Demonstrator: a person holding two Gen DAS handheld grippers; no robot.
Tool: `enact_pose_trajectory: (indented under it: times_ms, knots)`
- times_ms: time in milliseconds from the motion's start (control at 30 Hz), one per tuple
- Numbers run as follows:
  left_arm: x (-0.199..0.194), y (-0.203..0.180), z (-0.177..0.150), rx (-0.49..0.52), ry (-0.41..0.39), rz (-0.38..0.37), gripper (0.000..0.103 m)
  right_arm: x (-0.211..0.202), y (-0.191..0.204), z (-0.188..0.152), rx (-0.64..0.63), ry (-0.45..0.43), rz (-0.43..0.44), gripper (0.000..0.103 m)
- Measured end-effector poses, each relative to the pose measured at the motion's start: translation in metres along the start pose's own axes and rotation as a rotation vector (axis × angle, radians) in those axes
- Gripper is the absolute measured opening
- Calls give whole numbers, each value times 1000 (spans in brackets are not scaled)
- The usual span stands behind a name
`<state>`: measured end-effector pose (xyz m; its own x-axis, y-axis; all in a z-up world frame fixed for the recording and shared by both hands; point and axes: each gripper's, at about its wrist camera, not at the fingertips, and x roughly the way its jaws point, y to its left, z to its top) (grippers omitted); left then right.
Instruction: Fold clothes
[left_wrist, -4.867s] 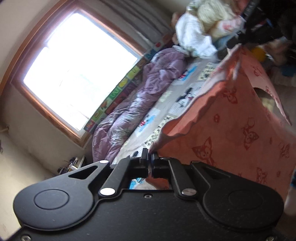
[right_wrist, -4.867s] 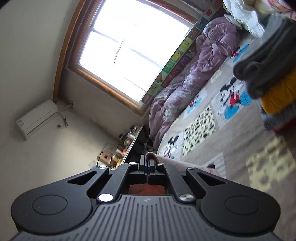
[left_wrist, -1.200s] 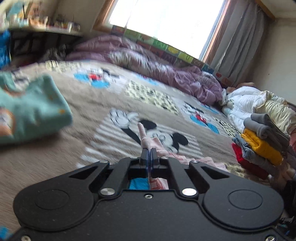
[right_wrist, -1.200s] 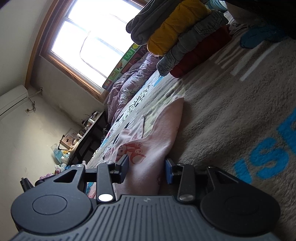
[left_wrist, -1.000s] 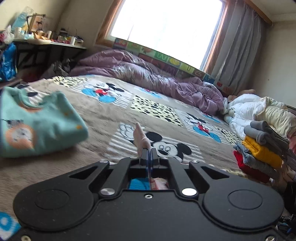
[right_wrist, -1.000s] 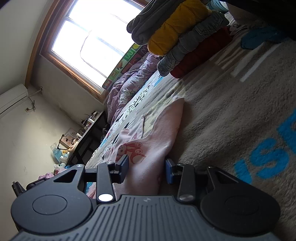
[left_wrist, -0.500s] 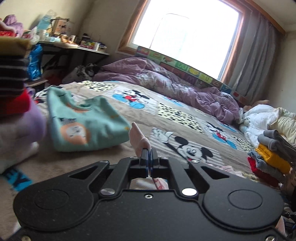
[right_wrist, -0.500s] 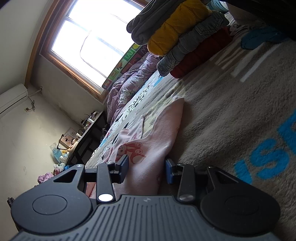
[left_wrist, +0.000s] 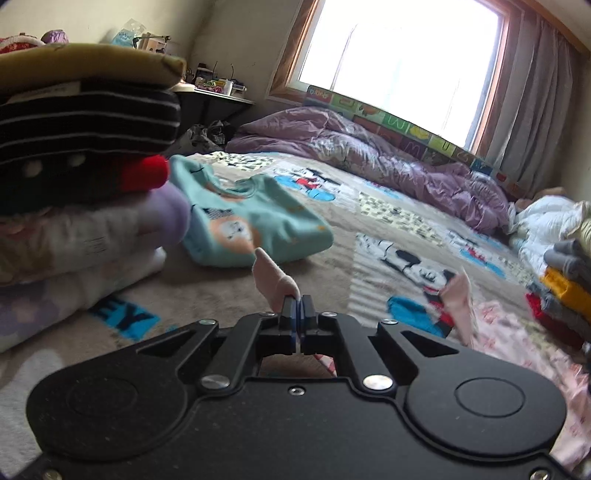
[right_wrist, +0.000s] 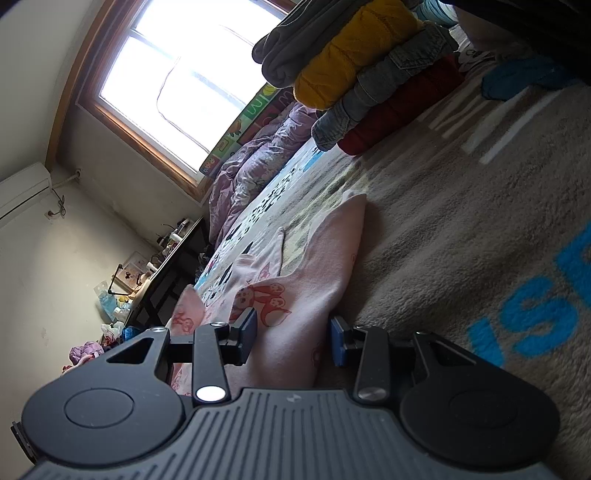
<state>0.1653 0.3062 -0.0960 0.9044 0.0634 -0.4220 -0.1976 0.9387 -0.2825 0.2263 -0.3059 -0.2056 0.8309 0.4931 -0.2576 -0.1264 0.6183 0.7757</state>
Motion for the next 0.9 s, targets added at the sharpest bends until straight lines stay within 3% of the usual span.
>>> enact_pose_trajectory:
  times_ms: [333,433,500,600,633,700,733,767,867,900]
  knots:
    - [-1,24,-23,-13,117,78,0,0,1,-1,-4,1,-5,41]
    - [3,38,-27,-84,171,82,3,0,1,-1,-4,1,-5,41]
    - [4,44,-26,-124,178,85,13,0,1,-1,-4,1,-6,41]
    - [8,42,-24,-116,161,130,42,0,0,-1,-3,1,-4,41]
    - [9,41,-23,-114,156,145,43,0,0,0,-2,0,-4,41]
    - [11,40,-21,-108,144,175,37,0,0,0,-1,0,-3,41]
    - [12,39,-20,-106,139,190,14,0,0,0,-1,0,-2,41]
    - [13,38,-19,-103,133,205,10,0,-1,1,0,1,-2,41]
    - [13,28,-17,-62,125,259,10,1,-1,1,0,0,-2,41]
    - [13,23,-16,-41,124,280,15,1,-1,1,1,0,-2,41]
